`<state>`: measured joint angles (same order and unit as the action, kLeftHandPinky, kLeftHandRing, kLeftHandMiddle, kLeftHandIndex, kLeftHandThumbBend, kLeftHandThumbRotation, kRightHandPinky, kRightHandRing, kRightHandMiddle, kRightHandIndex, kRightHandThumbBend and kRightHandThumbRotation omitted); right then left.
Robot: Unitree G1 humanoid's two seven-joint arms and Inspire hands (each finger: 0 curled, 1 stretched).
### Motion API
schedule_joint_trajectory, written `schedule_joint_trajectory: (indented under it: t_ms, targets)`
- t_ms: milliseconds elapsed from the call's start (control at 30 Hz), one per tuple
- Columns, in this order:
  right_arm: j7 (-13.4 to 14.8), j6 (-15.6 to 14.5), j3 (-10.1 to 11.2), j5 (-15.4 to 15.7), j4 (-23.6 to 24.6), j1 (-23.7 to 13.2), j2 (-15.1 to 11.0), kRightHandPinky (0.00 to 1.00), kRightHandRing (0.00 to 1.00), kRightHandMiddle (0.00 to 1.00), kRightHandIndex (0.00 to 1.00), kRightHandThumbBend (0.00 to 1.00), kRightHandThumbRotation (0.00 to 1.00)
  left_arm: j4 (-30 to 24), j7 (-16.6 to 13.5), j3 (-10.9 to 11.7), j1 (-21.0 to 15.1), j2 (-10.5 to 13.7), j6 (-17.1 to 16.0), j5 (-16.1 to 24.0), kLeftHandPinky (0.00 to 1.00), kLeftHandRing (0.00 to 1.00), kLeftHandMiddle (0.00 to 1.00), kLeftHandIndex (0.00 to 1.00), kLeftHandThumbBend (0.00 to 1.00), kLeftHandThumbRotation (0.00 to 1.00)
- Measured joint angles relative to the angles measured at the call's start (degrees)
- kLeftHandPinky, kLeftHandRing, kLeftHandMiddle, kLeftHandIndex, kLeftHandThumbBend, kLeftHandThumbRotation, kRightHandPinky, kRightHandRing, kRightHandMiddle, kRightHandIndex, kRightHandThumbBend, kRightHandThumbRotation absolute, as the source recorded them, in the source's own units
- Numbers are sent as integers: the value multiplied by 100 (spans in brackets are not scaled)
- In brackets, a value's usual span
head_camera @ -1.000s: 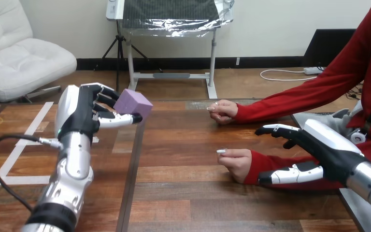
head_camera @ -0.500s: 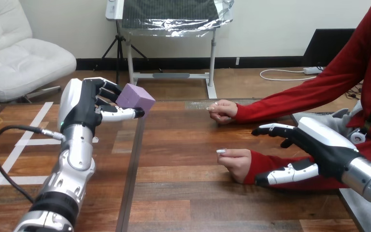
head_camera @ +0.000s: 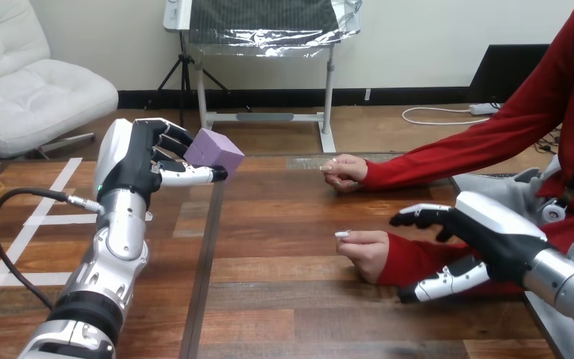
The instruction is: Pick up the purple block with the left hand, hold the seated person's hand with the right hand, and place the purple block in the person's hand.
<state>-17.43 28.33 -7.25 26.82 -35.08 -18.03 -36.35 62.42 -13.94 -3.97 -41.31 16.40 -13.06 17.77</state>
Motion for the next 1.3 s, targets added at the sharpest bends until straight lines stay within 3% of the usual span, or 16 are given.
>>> schedule_joint_trajectory:
  t_ms: [833,1300]
  targets:
    - [341,-77,-504,479,-985,-617,6,69,81,83,79,100,34,2,51,0,-1,-1,-68,-5,35,43,47,47,67,0]
    - [441,-119,-636,494,-1459,-781,38,66,79,82,78,100,30,2,128,6,-1,0,-118,-19,33,41,46,48,66,0]
